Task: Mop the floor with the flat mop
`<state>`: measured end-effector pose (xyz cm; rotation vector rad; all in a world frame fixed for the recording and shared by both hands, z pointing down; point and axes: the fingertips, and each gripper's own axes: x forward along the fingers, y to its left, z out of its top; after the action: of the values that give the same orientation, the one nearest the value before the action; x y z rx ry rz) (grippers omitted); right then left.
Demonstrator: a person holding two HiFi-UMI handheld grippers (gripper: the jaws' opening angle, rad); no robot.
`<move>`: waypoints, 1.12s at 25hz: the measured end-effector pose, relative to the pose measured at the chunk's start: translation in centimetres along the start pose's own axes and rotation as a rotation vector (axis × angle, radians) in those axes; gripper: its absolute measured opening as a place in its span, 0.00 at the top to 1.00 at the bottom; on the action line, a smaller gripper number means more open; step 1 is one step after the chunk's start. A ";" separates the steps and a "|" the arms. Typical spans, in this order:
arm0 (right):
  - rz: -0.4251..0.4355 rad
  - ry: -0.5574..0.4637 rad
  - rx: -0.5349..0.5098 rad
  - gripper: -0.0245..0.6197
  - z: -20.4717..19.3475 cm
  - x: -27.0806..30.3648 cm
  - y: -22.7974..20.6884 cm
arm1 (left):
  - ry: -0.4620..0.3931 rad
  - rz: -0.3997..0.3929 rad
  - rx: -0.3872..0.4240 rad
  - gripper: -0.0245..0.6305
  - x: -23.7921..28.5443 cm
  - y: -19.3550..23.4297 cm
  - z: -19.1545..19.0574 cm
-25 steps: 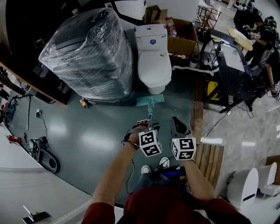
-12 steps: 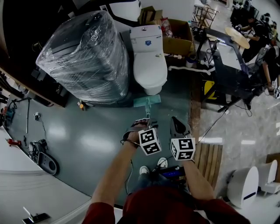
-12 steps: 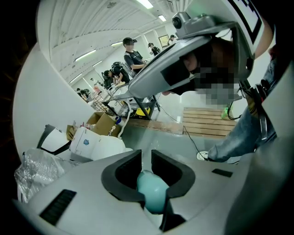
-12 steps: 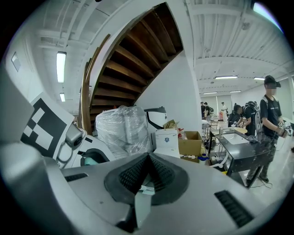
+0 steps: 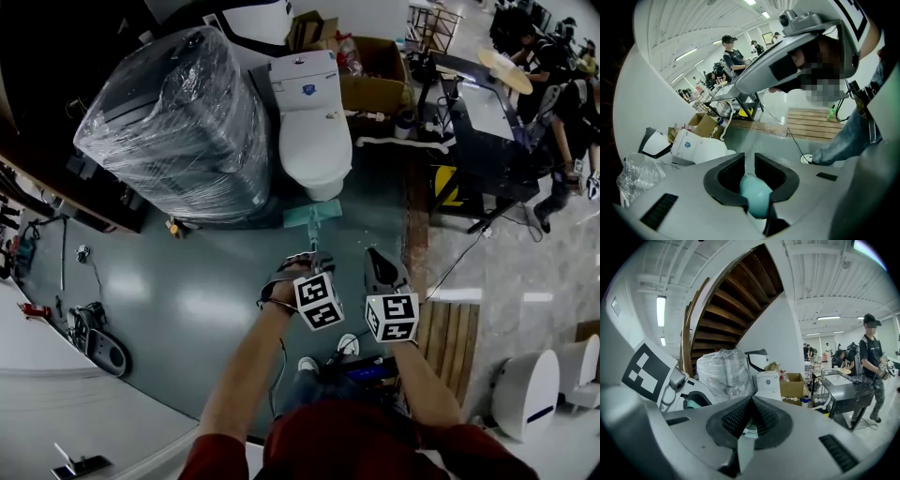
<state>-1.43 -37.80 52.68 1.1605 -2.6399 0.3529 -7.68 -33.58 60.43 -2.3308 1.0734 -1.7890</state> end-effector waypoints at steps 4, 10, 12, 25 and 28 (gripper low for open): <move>-0.015 0.006 0.004 0.93 -0.7 -0.9 -0.1 | 0.008 -0.001 0.022 0.86 0.1 -1.0 -0.3; -0.033 0.001 -0.013 0.94 -0.5 -2.3 1.4 | 0.009 0.006 0.021 0.85 -1.1 -2.0 -1.7; -0.032 0.004 -0.027 0.94 -0.5 -2.8 2.1 | 0.004 0.005 0.012 0.85 -1.6 -2.1 -1.9; -0.052 -0.020 -0.069 0.94 -0.8 -7.5 7.2 | -0.008 -0.002 0.012 0.85 -5.7 -7.5 -5.3; -0.063 -0.024 -0.071 0.93 -1.3 -8.9 8.9 | -0.011 -0.004 0.017 0.85 -6.8 -9.1 -6.6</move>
<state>-2.04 -25.41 50.00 1.2287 -2.6068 0.2328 -9.52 -20.59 60.58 -2.3318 1.0481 -1.7779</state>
